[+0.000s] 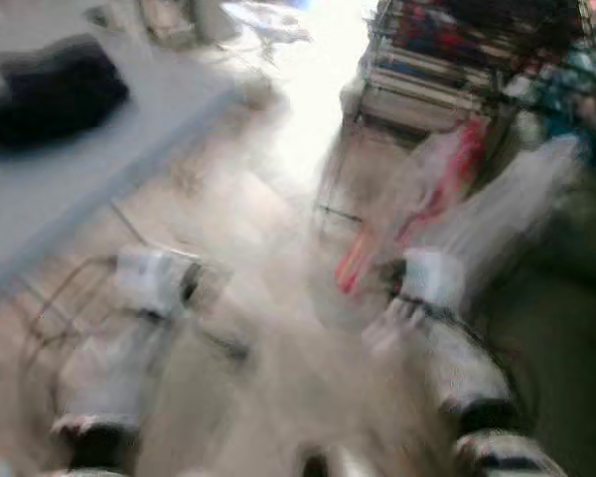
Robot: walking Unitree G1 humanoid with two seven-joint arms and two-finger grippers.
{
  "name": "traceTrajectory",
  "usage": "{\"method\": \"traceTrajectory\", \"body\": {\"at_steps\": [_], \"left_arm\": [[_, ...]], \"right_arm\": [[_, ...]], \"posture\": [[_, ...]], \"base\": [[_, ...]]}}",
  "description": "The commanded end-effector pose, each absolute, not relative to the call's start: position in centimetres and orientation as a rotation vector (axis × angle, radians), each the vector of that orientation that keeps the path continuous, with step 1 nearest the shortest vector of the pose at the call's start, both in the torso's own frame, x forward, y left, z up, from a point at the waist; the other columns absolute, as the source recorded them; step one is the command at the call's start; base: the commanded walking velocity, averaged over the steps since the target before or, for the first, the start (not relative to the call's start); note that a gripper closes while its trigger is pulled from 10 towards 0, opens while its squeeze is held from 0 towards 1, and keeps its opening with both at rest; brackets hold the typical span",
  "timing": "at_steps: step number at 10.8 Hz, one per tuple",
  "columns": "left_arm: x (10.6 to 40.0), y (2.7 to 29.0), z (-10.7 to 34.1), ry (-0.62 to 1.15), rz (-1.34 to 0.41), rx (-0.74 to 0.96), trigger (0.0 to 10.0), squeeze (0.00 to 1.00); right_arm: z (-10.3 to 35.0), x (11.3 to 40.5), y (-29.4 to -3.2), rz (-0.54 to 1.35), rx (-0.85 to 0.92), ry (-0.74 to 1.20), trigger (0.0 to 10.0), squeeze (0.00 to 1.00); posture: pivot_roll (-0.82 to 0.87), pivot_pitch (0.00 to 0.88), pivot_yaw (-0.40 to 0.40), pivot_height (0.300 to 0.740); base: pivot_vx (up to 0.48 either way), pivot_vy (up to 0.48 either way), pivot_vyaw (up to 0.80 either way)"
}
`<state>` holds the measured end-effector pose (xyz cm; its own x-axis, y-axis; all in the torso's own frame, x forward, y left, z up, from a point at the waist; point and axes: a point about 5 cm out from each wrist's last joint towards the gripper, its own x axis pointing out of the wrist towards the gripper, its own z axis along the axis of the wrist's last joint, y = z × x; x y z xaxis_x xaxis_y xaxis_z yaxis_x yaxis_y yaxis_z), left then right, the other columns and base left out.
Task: Hang hanger
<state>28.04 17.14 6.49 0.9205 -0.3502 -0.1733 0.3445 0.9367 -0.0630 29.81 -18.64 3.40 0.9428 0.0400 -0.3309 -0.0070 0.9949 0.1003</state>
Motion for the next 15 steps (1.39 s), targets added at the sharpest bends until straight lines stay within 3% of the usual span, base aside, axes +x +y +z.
{"method": "traceTrajectory", "body": {"at_steps": [1, 9, 15], "left_arm": [[28.0, 18.7, 6.7, 0.181, -0.318, 0.006, 10.0, 0.0], [28.4, 18.0, 6.9, 0.197, -0.371, 0.034, 10.0, 0.0], [28.4, 17.7, 6.8, 0.215, -0.398, 0.046, 10.0, 0.0]], "right_arm": [[3.9, 30.4, -17.6, 0.036, 0.123, 0.321, 10.0, 0.0], [2.3, 30.1, -17.0, -0.078, 0.194, 0.432, 10.0, 0.0], [1.1, 29.8, -16.8, -0.114, 0.173, 0.543, 10.0, 0.0]], "posture": [[0.05, 0.084, -0.085, 0.74], [0.06, 0.082, -0.063, 0.74], [0.06, 0.078, -0.062, 0.74]], "base": [[0.412, 0.244, 0.0], [0.421, 0.0, 0.0], [0.355, 0.321, 0.0]]}}
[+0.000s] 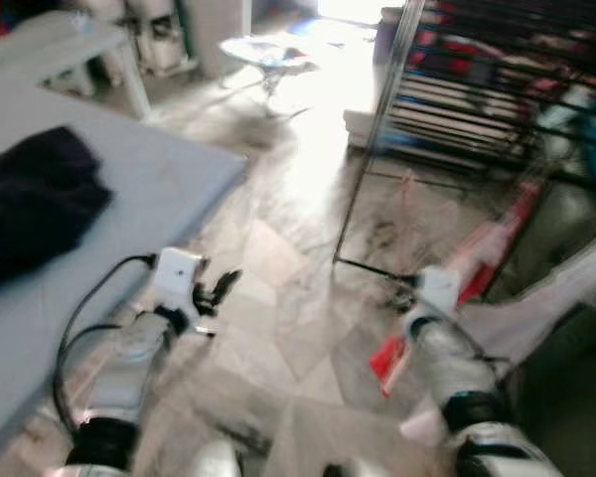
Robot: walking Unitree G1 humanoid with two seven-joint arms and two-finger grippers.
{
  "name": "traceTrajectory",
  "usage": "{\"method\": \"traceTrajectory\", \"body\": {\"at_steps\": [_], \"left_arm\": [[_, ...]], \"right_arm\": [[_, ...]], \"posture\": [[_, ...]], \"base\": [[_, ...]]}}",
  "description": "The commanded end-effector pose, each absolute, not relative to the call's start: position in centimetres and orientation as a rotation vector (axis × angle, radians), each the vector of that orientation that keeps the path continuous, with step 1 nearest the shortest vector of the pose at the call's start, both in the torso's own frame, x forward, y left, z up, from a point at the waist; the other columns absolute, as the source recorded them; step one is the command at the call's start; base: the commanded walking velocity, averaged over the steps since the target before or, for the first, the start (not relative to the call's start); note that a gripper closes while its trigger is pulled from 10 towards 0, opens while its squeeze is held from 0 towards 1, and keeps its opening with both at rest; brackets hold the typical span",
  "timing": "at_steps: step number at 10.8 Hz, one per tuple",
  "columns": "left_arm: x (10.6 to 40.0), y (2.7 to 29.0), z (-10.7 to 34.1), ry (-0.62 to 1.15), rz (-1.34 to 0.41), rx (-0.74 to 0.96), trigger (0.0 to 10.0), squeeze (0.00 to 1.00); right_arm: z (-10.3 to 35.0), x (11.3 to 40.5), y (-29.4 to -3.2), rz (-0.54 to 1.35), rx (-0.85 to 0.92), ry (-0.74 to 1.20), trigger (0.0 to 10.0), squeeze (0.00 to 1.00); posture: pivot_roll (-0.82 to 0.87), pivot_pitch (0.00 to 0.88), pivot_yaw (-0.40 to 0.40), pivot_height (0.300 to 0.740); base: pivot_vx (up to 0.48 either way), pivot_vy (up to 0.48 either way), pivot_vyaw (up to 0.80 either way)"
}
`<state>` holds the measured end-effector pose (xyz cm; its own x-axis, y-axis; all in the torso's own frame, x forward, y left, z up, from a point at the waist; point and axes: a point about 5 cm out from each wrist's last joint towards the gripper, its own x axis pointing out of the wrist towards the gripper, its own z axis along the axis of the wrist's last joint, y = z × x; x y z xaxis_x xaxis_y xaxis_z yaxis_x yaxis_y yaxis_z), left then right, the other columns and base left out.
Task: Hang hanger
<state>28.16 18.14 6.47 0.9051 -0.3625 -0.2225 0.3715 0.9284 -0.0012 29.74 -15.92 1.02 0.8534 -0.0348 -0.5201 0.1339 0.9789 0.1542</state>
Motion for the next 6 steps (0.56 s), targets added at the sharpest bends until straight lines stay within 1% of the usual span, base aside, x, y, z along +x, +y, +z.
{"method": "traceTrajectory", "body": {"at_steps": [1, 2, 3, 6], "left_arm": [[28.4, 17.7, 6.8, 0.214, -0.398, 0.047, 10.0, 0.0], [28.4, 17.6, 6.9, 0.206, -0.398, 0.052, 10.0, 0.0], [28.4, 17.6, 6.9, 0.197, -0.398, 0.055, 10.0, 0.0], [28.3, 17.1, 7.1, 0.184, -0.433, 0.064, 10.0, 0.0]], "right_arm": [[0.8, 29.6, -17.2, -0.146, 0.164, 0.563, 10.0, 0.0], [0.8, 29.6, -17.8, -0.189, 0.15, 0.562, 10.0, 0.0], [1.4, 29.9, -18.4, -0.223, 0.119, 0.511, 10.0, 0.0], [1.9, 30.3, -18.6, -0.278, 0.15, 0.493, 10.0, 0.0]], "posture": [[0.06, 0.084, -0.065, 0.74], [0.06, 0.083, -0.065, 0.74], [0.06, 0.084, -0.064, 0.74], [0.06, 0.085, -0.061, 0.74]], "base": [[0.322, 0.356, 0.0], [0.322, 0.356, 0.0], [0.334, 0.345, 0.0], [0.465, 0.0, 0.0]]}}
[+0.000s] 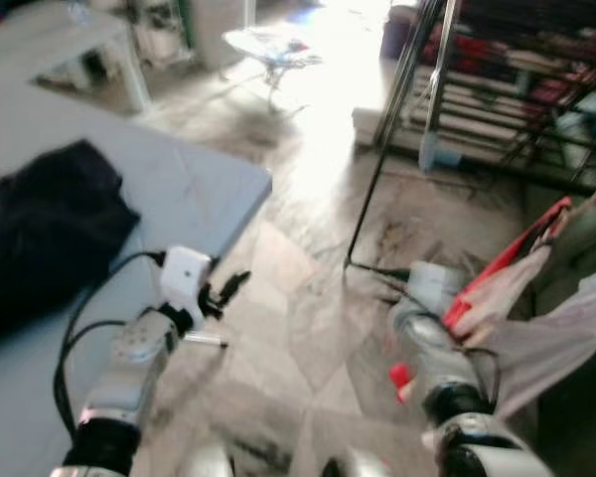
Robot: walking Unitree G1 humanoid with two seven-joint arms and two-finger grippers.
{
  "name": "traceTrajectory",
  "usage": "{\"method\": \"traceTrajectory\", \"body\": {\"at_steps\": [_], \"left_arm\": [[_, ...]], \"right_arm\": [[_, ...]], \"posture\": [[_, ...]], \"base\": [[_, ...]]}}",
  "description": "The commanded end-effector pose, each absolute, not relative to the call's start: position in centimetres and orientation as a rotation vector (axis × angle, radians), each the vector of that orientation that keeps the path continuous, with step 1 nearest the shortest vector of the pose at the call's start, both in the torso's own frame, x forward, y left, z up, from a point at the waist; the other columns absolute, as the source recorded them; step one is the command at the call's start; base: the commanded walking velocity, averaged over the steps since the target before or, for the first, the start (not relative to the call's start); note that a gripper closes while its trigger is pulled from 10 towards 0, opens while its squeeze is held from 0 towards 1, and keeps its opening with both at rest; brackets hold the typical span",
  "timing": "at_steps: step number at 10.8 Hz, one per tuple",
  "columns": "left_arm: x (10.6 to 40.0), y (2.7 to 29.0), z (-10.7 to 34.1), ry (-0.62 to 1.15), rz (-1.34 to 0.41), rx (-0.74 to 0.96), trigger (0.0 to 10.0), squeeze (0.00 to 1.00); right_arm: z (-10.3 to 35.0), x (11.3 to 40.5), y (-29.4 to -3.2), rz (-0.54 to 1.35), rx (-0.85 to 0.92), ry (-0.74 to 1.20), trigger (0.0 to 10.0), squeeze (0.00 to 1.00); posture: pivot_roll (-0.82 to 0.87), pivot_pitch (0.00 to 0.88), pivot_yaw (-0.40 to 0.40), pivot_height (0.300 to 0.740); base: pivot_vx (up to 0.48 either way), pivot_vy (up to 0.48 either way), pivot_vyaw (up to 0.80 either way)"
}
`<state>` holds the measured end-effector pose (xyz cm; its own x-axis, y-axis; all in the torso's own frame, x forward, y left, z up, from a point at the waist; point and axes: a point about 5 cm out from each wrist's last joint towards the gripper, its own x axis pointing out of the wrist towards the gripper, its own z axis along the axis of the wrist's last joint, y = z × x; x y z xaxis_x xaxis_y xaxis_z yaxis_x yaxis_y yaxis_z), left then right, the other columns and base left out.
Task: Hang hanger
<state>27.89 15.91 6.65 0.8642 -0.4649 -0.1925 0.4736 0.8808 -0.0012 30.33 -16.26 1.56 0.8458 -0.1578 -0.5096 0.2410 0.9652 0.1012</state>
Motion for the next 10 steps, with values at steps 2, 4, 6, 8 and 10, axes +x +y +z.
{"method": "traceTrajectory", "body": {"at_steps": [2, 4, 6, 8, 10], "left_arm": [[28.3, 17.0, 7.0, 0.188, -0.436, 0.065, 10.0, 0.0], [28.0, 16.7, 6.9, 0.18, -0.443, 0.056, 10.0, 0.0], [27.9, 16.8, 6.9, 0.183, -0.436, 0.055, 10.0, 0.0], [27.8, 16.8, 6.9, 0.183, -0.43, 0.051, 10.0, 0.0], [27.7, 16.8, 6.9, 0.181, -0.429, 0.041, 10.0, 0.0]], "right_arm": [[1.7, 30.2, -18.5, -0.291, 0.159, 0.512, 10.0, 0.0], [2.2, 30.5, -18.5, -0.294, 0.13, 0.469, 10.0, 0.0], [3.1, 31.1, -18.0, -0.24, 0.047, 0.418, 10.0, 0.0], [4.3, 31.9, -17.4, -0.152, -0.06, 0.351, 10.0, 0.0], [6.5, 33.2, -17.7, -0.152, -0.122, 0.246, 10.0, 0.0]], "posture": [[0.07, 0.086, -0.063, 0.74], [0.07, 0.092, -0.069, 0.74], [0.07, 0.095, -0.073, 0.74], [0.07, 0.098, -0.076, 0.74], [0.07, 0.104, -0.077, 0.74]], "base": [[0.48, 0.0, -0.8], [0.0, 0.0, -0.4], [0.0, 0.0, 0.0], [0.0, 0.0, 0.0], [0.0, 0.0, 0.0]]}}
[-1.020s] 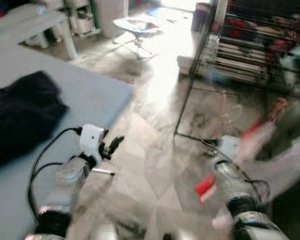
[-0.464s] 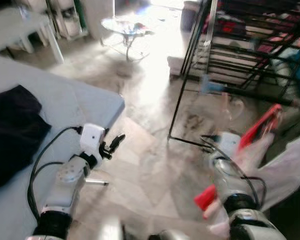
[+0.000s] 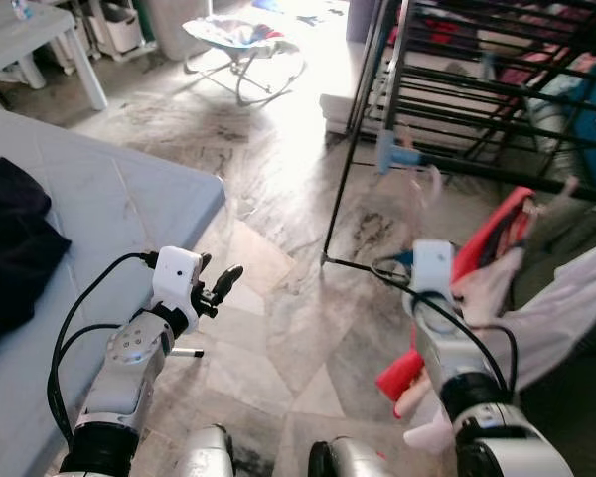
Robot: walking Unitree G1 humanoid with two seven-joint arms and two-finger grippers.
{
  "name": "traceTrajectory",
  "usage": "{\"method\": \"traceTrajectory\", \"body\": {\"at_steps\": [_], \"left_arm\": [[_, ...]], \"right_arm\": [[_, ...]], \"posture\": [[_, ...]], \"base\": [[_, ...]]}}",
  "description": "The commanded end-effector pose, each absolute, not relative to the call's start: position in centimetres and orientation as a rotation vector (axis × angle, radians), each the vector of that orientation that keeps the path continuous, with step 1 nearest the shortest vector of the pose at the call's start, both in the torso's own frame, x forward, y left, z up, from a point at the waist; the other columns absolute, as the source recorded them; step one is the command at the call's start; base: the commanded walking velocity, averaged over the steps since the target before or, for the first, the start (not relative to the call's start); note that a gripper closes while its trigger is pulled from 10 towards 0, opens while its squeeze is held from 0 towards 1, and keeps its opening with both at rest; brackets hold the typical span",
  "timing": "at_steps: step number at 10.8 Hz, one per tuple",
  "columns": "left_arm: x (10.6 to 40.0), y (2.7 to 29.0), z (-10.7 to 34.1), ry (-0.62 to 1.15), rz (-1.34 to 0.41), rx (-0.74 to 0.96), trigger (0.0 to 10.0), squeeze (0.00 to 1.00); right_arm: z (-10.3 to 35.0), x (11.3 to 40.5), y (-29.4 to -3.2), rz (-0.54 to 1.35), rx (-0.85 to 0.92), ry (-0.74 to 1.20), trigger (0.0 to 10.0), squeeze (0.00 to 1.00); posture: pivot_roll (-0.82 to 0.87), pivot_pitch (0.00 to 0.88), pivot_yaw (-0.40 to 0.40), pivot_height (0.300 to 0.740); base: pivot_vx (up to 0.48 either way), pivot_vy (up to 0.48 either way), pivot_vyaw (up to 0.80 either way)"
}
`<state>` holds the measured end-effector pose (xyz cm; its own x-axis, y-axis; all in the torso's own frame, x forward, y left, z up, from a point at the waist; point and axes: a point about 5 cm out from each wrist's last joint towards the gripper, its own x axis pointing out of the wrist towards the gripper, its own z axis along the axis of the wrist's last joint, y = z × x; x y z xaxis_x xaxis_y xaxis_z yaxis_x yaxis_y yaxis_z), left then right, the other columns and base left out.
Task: Hang hanger
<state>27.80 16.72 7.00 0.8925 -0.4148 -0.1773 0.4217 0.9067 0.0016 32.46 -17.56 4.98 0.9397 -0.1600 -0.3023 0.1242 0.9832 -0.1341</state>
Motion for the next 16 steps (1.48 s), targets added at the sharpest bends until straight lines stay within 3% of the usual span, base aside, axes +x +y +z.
{"method": "traceTrajectory", "body": {"at_steps": [1, 7, 11, 16], "left_arm": [[27.7, 16.9, 7.0, 0.181, -0.427, 0.038, 10.0, 0.0], [26.3, 17.2, 7.2, 0.19, -0.425, 0.023, 10.0, 0.0], [25.3, 17.2, 7.4, 0.194, -0.419, -0.05, 10.0, 0.0], [25.7, 16.7, 7.7, 0.192, -0.46, -0.033, 10.0, 0.0]], "right_arm": [[7.1, 33.7, -18.0, -0.164, -0.112, 0.236, 10.0, 0.0], [13.1, 38.9, -18.2, -0.157, -0.011, 0.222, 10.0, 0.0], [5.3, 33.5, -19.9, -0.204, -0.019, 0.39, 10.0, 0.0], [3.7, 30.5, -19.2, -0.224, 0.024, 0.395, 10.0, 0.0]], "posture": [[0.08, 0.111, -0.08, 0.74], [0.12, 0.151, -0.089, 0.74], [0.09, 0.164, -0.077, 0.74], [0.07, 0.155, -0.064, 0.74]], "base": [[0.0, 0.0, 0.0], [0.0, 0.0, 0.0], [0.0, 0.0, 0.0], [0.0, 0.0, 0.0]]}}
